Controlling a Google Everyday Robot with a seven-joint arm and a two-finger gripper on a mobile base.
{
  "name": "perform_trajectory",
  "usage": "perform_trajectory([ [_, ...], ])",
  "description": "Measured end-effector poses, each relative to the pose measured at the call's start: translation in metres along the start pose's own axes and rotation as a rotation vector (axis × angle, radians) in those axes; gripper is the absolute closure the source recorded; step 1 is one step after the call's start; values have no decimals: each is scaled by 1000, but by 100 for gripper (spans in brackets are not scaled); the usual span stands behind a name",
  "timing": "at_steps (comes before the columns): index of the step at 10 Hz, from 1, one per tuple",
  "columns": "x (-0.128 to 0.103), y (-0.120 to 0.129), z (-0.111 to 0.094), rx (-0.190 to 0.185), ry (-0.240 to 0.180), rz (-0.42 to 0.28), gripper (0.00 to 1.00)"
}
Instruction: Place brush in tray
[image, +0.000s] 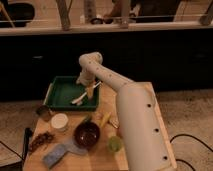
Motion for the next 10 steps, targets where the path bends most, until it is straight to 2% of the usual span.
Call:
perform_trajectory([
  [10,4,5,-4,1,2,6,20],
])
